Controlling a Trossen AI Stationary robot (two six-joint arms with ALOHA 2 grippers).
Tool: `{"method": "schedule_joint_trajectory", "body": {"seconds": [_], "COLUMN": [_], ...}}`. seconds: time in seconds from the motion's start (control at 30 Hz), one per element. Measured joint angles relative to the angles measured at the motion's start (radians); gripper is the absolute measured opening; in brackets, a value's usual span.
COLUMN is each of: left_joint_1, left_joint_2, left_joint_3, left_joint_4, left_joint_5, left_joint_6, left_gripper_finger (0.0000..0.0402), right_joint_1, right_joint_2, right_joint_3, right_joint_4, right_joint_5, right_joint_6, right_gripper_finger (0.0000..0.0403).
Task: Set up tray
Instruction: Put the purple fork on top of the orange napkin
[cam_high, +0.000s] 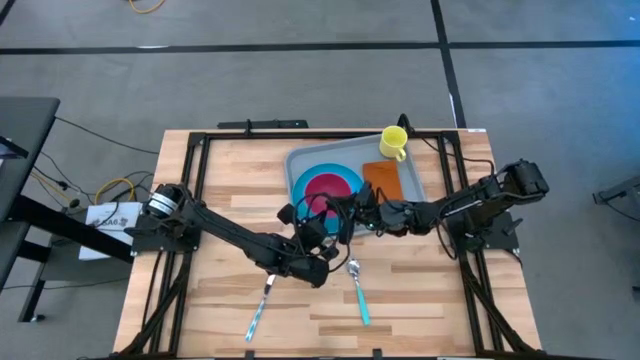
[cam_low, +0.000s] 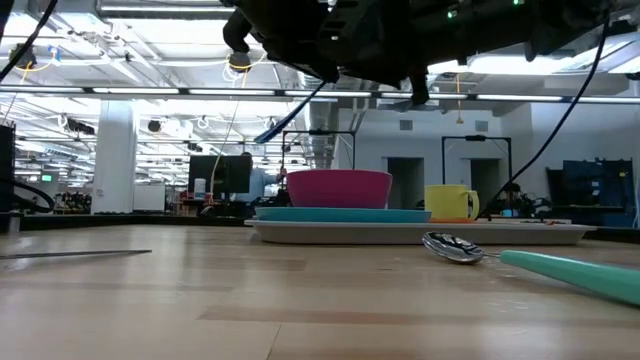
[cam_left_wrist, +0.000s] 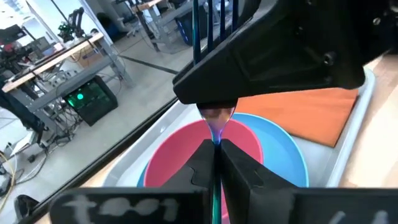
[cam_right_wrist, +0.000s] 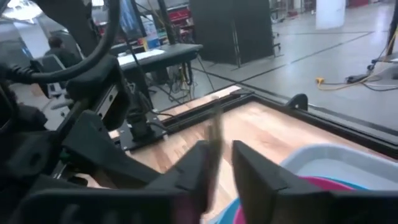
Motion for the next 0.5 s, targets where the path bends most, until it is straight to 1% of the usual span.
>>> {"method": "schedule_joint_trajectory", "body": {"seconds": [0.07,0.13,0.23,0.33,0.43,0.5], "left_joint_1": [0.005,0.006,0.007,0.006,0.007,0.011], "left_joint_2": [0.0,0.0,0.0,0.0,-0.002,-0.002], "left_joint_3": [0.0,0.0,0.0,0.0,0.0,0.0], "left_joint_4": [0.002,0.005,0.006,0.008,0.012,0.011], "left_joint_5": [0.006,0.007,0.007,0.009,0.064,0.098], "left_joint_6": [0.018,0.038,0.055,0.057,0.058,0.058], "left_gripper_finger": [0.0,0.0,0.0006,0.0026,0.005,0.0065], "right_joint_1": [0.0,0.0,0.0,0.0,0.0,0.0], "right_joint_2": [0.0,0.0,0.0,0.0,0.0,0.0], "right_joint_3": [0.0,0.001,0.001,0.001,-0.002,-0.002], "right_joint_4": [-0.001,0.003,0.002,-0.005,-0.027,-0.056], "right_joint_5": [0.001,0.001,0.002,0.005,0.014,0.017], "right_joint_6": [0.0,0.0,-0.008,-0.012,-0.019,-0.042], "right_gripper_finger": [0.0027,0.0009,0.0017,0.002,0.0007,0.0005]}}
